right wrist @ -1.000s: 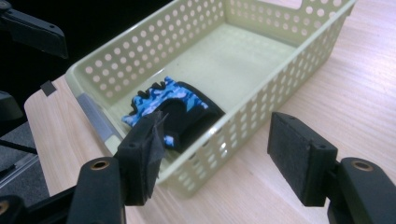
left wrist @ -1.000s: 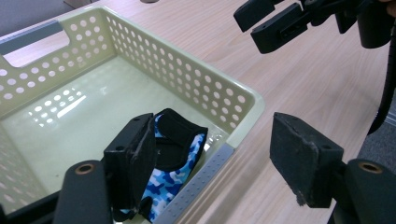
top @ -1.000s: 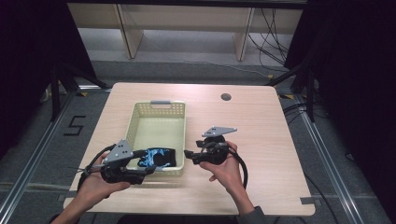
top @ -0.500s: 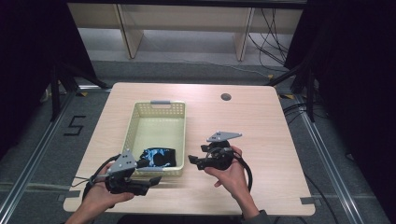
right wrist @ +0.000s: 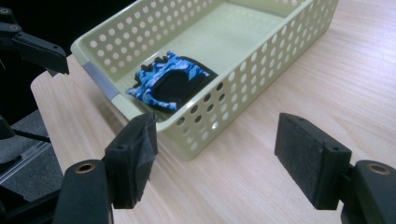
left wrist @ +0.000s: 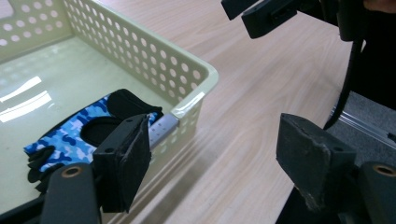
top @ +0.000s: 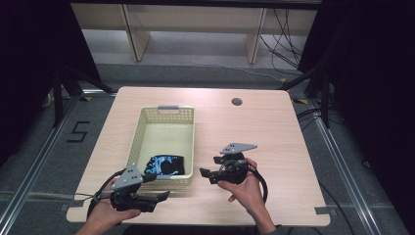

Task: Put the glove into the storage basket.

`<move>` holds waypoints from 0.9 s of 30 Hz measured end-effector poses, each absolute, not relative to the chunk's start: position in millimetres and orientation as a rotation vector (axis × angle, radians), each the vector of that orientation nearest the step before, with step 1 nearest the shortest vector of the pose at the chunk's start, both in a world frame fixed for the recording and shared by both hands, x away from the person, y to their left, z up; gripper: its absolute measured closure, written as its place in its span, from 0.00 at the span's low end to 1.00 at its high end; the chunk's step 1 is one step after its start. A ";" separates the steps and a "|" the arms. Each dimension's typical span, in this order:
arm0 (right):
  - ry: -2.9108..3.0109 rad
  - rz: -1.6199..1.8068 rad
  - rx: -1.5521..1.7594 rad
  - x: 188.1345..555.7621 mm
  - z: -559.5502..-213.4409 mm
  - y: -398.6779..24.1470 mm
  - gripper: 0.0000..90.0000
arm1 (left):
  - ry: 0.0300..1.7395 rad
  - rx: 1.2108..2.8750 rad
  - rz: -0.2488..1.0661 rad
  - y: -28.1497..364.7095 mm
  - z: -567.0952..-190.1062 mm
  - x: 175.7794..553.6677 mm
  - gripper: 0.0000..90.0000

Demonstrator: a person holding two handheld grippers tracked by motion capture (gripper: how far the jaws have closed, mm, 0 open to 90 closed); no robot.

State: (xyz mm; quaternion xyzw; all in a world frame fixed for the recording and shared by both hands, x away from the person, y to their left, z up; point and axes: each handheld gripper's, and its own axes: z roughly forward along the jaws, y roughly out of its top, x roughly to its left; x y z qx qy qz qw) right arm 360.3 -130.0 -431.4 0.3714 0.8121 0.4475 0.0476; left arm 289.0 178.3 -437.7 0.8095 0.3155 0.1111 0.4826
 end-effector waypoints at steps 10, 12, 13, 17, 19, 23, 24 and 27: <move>2.465 1.378 1.132 351.9 -433.2 -137.1 0.30 | 0.745 2.006 0.245 174.5 -446.1 281.6 0.25; 2.465 1.408 1.120 351.1 -434.8 -137.7 0.29 | 0.748 1.995 0.253 173.2 -447.6 280.3 0.25; 2.469 1.402 1.157 348.6 -433.9 -137.6 0.29 | 0.745 2.006 0.252 173.5 -447.6 280.1 0.25; 2.463 1.393 1.132 346.7 -435.0 -140.6 0.29 | 0.747 2.022 0.239 173.4 -449.9 279.0 0.25; 2.467 1.403 1.132 345.2 -436.3 -140.9 0.28 | 0.727 2.021 0.240 173.5 -452.2 279.8 0.25; 2.478 1.403 1.121 343.8 -439.8 -143.2 0.28 | 0.725 2.032 0.243 173.3 -455.9 278.9 0.24; 2.475 1.390 1.121 343.0 -440.0 -144.4 0.27 | 0.723 2.044 0.230 173.6 -455.8 278.8 0.24; 2.484 1.391 1.097 341.5 -442.4 -146.7 0.27 | 0.723 2.039 0.240 172.7 -458.8 277.3 0.24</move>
